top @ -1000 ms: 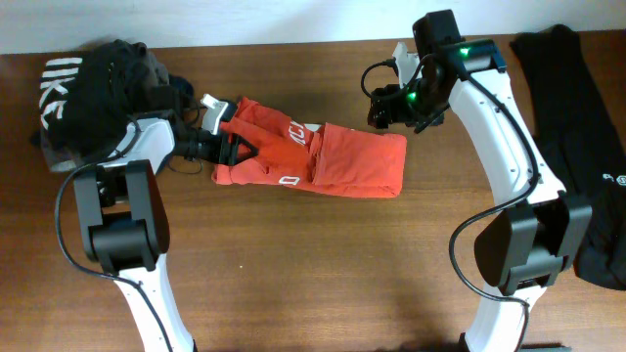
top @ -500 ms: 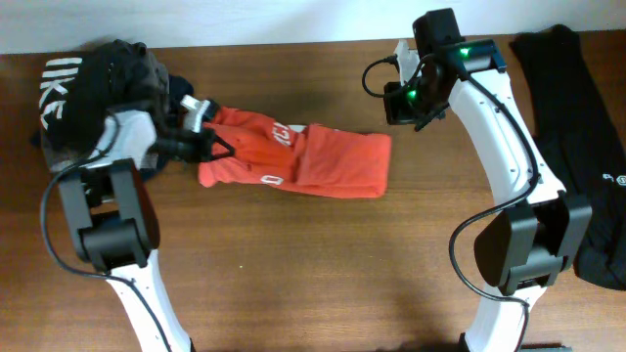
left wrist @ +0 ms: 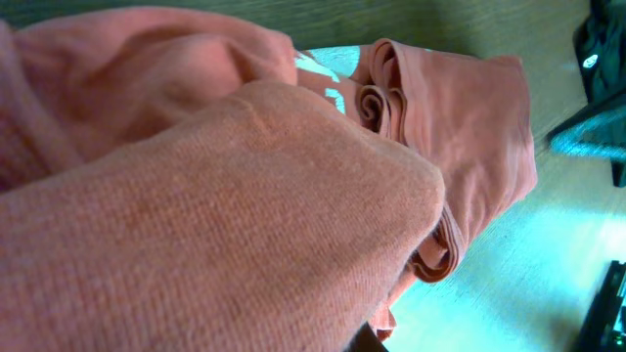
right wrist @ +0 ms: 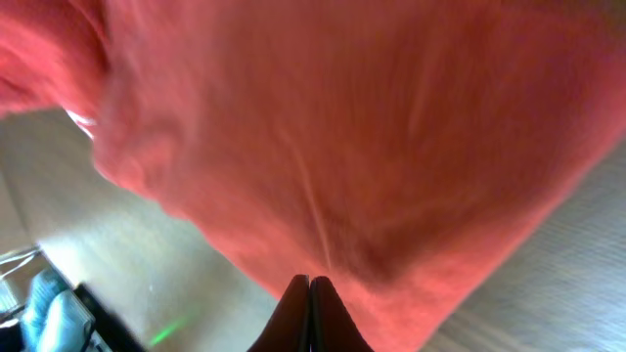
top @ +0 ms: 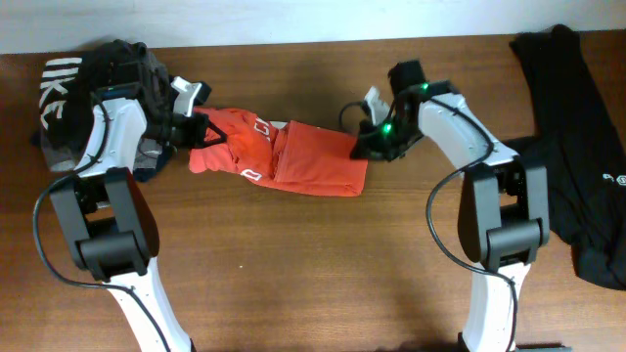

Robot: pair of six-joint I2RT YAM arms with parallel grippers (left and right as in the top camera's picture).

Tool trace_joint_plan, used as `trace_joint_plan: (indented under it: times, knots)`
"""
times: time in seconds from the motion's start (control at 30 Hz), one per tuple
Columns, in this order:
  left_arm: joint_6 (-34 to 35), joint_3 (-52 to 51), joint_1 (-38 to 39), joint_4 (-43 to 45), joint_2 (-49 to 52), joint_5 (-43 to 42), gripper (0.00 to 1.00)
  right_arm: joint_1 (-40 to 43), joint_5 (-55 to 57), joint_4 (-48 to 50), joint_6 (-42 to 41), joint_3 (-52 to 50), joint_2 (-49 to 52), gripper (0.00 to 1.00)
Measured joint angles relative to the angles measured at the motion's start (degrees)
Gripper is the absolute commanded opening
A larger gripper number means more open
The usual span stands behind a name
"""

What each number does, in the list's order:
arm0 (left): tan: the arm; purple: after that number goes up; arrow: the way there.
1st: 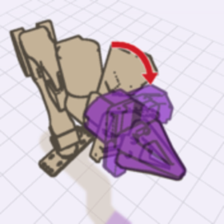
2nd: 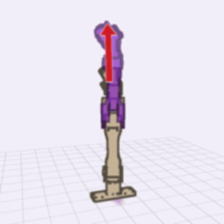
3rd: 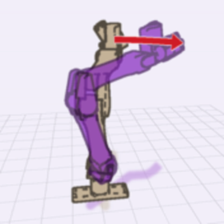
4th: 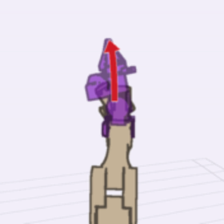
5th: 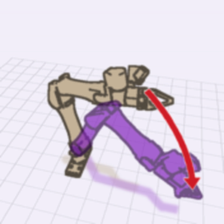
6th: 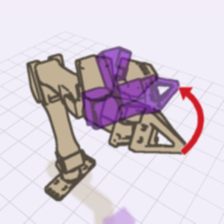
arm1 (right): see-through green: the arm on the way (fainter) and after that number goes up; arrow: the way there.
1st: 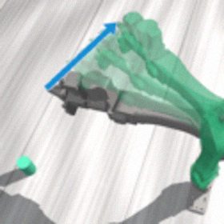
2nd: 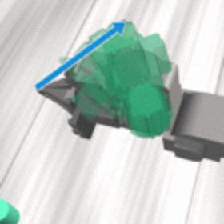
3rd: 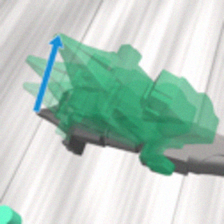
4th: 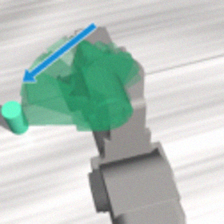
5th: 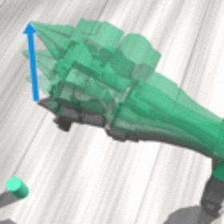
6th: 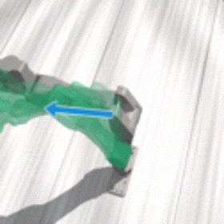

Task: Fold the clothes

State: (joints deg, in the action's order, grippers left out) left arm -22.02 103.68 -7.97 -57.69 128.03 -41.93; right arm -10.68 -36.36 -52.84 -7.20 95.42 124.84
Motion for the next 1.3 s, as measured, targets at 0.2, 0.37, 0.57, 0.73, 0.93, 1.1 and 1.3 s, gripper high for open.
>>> trace_joint_plan:
  times: [0.2,0.37,0.57,0.73,0.93,1.1,1.3]
  knots:
    - [0.0,0.9,1.6,0.0,-1.1,1.1,0.01,0.2,-2.1,9.0,-3.3,-8.3,0.1,0.04]
    - [0.0,1.0,4.4,-0.8,-5.7,3.5,0.01,1.7,-3.5,12.2,-4.9,-12.1,0.0,0.04]
    - [0.2,1.7,13.0,-0.8,-10.2,9.9,0.01,2.2,-4.3,12.5,-5.2,-12.5,0.1,0.04]
    - [0.2,1.9,23.6,0.5,-10.4,17.4,0.02,2.2,-4.5,12.6,-5.5,-12.6,0.1,0.04]
    - [0.2,1.9,34.1,3.0,-10.4,26.0,0.05,2.3,-4.6,12.7,-5.9,-12.6,0.1,0.04]
    - [0.2,1.9,38.0,4.0,-10.2,27.7,0.04,2.4,-5.2,14.4,-6.3,-13.0,0.0,0.04]
    - [0.9,1.9,38.3,4.3,-6.5,28.2,0.01,4.7,-4.0,20.0,-10.6,-13.9,-3.4,0.04]
